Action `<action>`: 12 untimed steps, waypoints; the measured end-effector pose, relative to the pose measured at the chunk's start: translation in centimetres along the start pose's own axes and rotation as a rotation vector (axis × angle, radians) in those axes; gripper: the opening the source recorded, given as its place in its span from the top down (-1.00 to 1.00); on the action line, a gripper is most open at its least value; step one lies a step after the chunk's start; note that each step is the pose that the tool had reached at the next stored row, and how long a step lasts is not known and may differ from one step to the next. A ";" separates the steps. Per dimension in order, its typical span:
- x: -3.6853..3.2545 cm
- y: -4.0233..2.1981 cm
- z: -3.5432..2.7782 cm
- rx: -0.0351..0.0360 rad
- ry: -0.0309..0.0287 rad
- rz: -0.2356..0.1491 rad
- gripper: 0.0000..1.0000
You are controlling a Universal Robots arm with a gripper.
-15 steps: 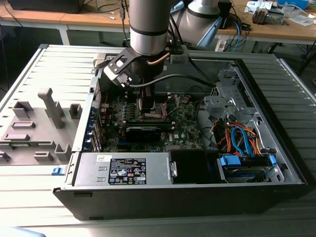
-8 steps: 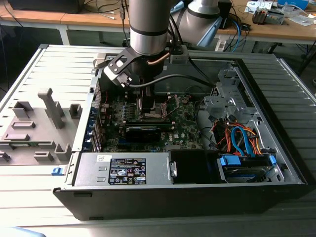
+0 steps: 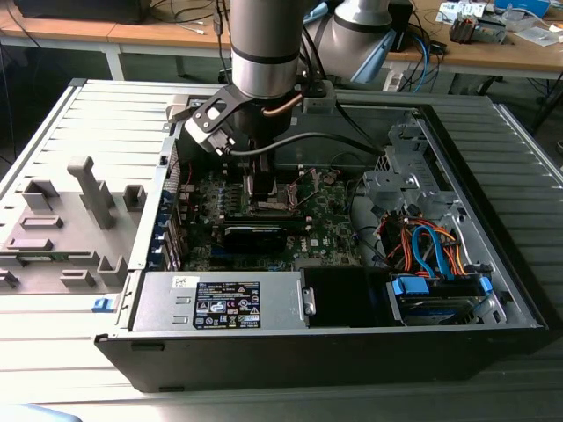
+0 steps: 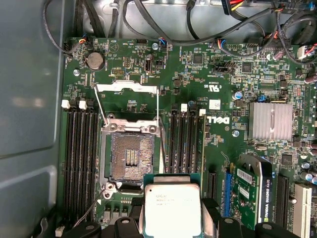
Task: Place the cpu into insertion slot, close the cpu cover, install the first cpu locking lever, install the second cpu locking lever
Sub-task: 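Place the cpu into insertion slot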
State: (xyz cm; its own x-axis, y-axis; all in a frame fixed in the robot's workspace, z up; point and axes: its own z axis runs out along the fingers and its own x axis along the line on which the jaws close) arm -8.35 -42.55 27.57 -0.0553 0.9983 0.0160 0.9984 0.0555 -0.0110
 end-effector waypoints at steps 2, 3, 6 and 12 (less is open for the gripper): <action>0.03 0.00 0.00 0.0000 0.0000 0.000 -0.09; 0.05 0.00 0.00 0.0000 0.0000 0.000 -0.09; 0.11 0.01 0.03 0.0000 0.0000 0.000 -0.09; 0.17 0.01 0.10 0.0000 0.0000 0.000 -0.09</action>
State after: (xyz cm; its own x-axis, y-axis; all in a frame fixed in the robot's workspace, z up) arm -8.36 -42.37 27.47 -0.0553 0.9983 0.0159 0.9984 0.0555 -0.0111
